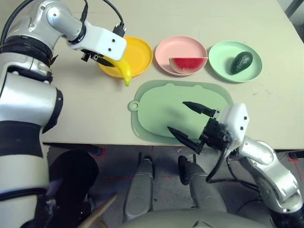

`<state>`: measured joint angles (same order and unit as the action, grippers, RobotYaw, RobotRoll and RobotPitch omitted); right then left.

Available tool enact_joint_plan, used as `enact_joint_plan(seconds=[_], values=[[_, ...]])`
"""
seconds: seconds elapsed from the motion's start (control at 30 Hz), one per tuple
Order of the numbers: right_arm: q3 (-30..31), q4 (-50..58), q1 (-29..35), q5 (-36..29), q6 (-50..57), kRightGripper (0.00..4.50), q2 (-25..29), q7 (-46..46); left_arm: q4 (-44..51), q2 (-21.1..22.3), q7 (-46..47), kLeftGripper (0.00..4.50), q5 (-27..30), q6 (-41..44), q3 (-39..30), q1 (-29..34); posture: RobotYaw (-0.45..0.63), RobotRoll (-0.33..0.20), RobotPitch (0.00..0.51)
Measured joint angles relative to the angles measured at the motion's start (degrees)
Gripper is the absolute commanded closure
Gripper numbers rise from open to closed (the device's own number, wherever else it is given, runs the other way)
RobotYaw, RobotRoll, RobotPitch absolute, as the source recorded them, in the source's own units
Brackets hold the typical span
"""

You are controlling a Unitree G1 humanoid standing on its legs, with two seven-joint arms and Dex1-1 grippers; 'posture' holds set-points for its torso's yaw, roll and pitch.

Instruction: Place the fruits into color-matched plates.

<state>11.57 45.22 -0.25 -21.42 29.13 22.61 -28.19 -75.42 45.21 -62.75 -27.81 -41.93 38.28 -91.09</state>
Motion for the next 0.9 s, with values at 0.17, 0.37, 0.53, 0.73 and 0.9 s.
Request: enact_joint_plan(seconds=[0.17, 0.37, 0.53, 0.73, 0.9], values=[[-0.02, 0.37, 0.07, 0.02, 1.10, 0.00, 0.32, 1.36, -1.26, -1.25, 9.91, 2.78, -5.03, 3.99, -0.08, 0.25, -0.11, 0.000, 0.318], [0.09, 0.88, -0.43, 0.02, 1.23, 0.00, 0.57, 1.82, -1.94, -3.35, 17.96, 2.78, -7.00, 7.86, -1.59, 1.86, -0.12, 0.000, 0.317], [0.34, 1.16, -0.78, 0.07, 1.23, 0.00, 1.27, 1.75, -2.29, -4.07, 19.78, 2.78, -6.98, 9.81, -3.81, 4.80, -0.15, 0.000, 0.313], [0.98, 1.85, -0.37, 0.96, 1.23, 0.00, 2.01, 1.85, -2.61, -4.14, 19.74, 2.43, -7.16, 10.52, -5.17, 6.53, -0.17, 0.000, 0.306], [1.08, 2.21, 0.47, 1.33, 1.17, 0.00, 2.28, 2.08, -2.61, -4.66, 19.57, 0.88, -7.76, 10.62, -5.95, 7.54, -0.17, 0.000, 0.300]])
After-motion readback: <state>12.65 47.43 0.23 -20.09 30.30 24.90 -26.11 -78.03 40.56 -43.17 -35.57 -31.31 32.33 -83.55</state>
